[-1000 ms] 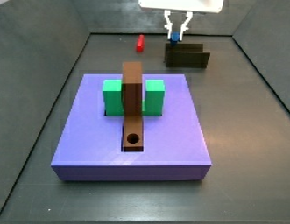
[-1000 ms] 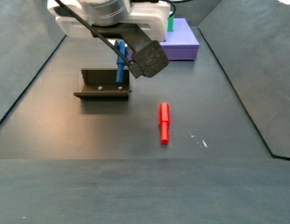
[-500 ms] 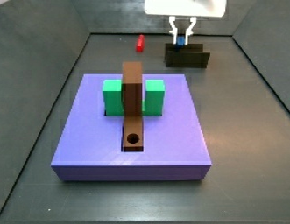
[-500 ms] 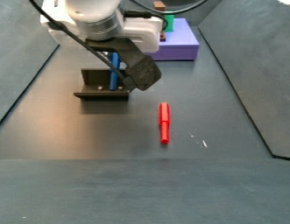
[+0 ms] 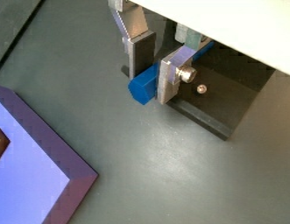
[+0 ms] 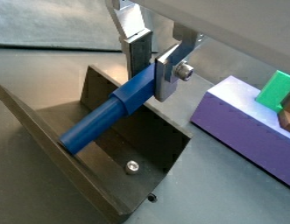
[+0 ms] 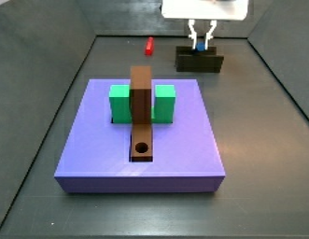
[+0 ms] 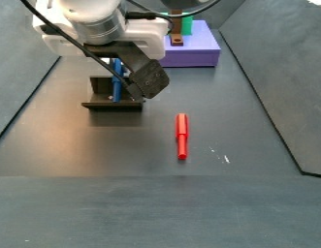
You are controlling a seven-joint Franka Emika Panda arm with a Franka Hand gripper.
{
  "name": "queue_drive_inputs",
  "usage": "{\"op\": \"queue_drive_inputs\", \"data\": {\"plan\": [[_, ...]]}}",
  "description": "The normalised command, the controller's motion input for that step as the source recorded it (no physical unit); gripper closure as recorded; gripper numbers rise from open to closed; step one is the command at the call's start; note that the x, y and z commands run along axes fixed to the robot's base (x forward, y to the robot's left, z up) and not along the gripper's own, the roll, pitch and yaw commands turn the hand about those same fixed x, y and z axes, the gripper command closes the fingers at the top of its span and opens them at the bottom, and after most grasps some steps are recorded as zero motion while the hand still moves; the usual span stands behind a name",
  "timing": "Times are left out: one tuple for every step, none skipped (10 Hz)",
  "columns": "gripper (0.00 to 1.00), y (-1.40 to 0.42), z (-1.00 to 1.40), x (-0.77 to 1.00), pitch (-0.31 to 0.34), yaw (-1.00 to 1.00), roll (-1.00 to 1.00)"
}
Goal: Pick up the blue object. Move up. Place the blue object on the fixture. Regrasp the blue object. Move to above the board. Insert the blue object.
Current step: Place the blue object on the fixture, then regrasp the blue object.
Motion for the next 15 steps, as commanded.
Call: {"op": "queue_drive_inputs", "data": {"plan": [[1.00, -0.07, -0.13, 0.11, -0.069, 0.00, -0.24], [1.00, -0.02, 0.00, 0.27, -0.020, 0.00, -0.42], [1.00, 0.00, 0.08, 0.29, 0.000, 0.00, -0.52], [1.00, 0.00, 0.15, 0.24, 0.000, 0.00, -0.60], [1.00, 0.09, 0.00, 0.15, -0.051, 0.00, -0.52], [1.00, 0.10, -0.11, 0.09, -0.143, 0.00, -0.41], [1.00, 0.04, -0.18, 0.04, -0.149, 0.00, -0.25], [1.00, 0.00, -0.18, 0.01, -0.111, 0.00, -0.12], [1.00, 0.00, -0.12, 0.00, -0.071, 0.00, -0.02], [1.00, 0.00, 0.00, 0.00, 0.000, 0.00, 0.03], [1.00, 0.00, 0.00, 0.00, 0.000, 0.00, 0.04], [1.00, 0.00, 0.00, 0.00, 0.000, 0.00, 0.00], [0.00, 0.00, 0.00, 0.00, 0.000, 0.00, 0.00], [0.00, 0.00, 0.46, -0.06, -0.123, 0.00, 0.39], [0.00, -0.09, 0.21, -0.07, -0.180, -0.04, 1.00]]}}
